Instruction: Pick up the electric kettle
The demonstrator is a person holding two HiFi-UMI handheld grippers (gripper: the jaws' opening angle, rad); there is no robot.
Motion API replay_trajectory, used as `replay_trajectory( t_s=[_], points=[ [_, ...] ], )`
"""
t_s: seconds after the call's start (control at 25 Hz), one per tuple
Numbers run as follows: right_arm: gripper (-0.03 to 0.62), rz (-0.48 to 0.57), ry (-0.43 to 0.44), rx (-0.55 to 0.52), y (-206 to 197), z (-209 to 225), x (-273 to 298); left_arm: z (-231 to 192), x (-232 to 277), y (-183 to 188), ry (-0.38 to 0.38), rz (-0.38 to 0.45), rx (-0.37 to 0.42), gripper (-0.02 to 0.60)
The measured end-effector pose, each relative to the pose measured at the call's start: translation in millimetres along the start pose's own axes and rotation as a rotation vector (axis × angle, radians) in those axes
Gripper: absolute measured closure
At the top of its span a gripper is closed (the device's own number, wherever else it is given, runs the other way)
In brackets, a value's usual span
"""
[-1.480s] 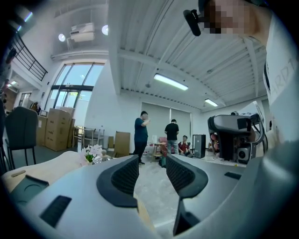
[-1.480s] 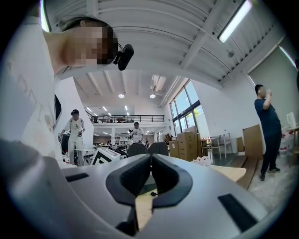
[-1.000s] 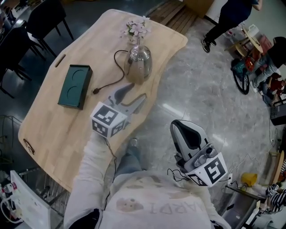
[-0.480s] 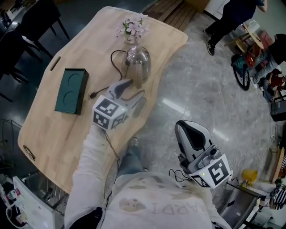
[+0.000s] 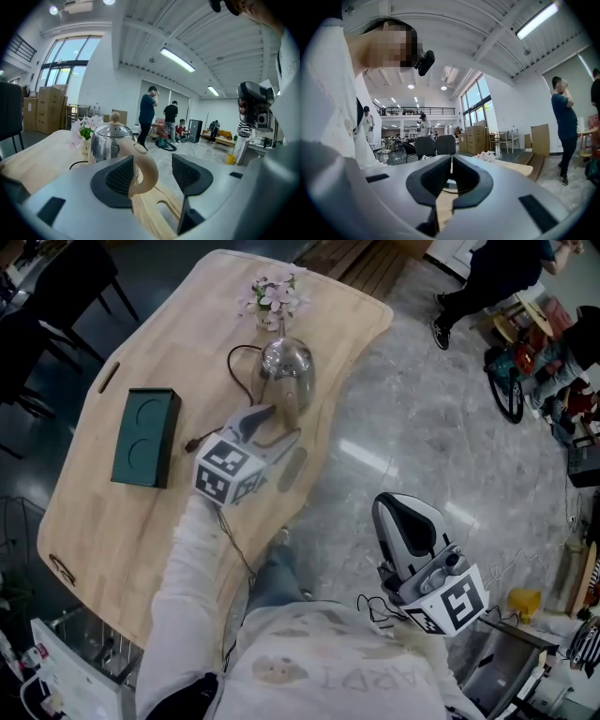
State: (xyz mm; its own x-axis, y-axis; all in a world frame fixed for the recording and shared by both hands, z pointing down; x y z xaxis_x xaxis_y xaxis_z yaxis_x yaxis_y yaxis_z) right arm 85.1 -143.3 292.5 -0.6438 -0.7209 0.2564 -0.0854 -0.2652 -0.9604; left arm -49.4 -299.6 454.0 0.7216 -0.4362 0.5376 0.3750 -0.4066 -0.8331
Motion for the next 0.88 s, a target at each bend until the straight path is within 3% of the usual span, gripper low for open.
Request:
replay_trajectory(
  t_s=[0.88],
  points=[
    [0.574,-0.044,-0.033,0.019,-6,18,19,-15,39,-14,-0.149,-0.1,0.079,0.341]
  ],
)
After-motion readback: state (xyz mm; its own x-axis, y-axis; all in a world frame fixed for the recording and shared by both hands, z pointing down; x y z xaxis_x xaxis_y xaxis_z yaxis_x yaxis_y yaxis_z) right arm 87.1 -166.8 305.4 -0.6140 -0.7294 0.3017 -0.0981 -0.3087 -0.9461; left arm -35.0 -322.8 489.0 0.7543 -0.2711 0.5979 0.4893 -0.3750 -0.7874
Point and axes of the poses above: the fingertips, and each gripper's own axes: x forward along the fingers, z to its right, y out of its top, the point moved 3 cm from there along -x, backward along the fingers, and after that the axes turned 12 degrees about -z, right-handed, at the moved point
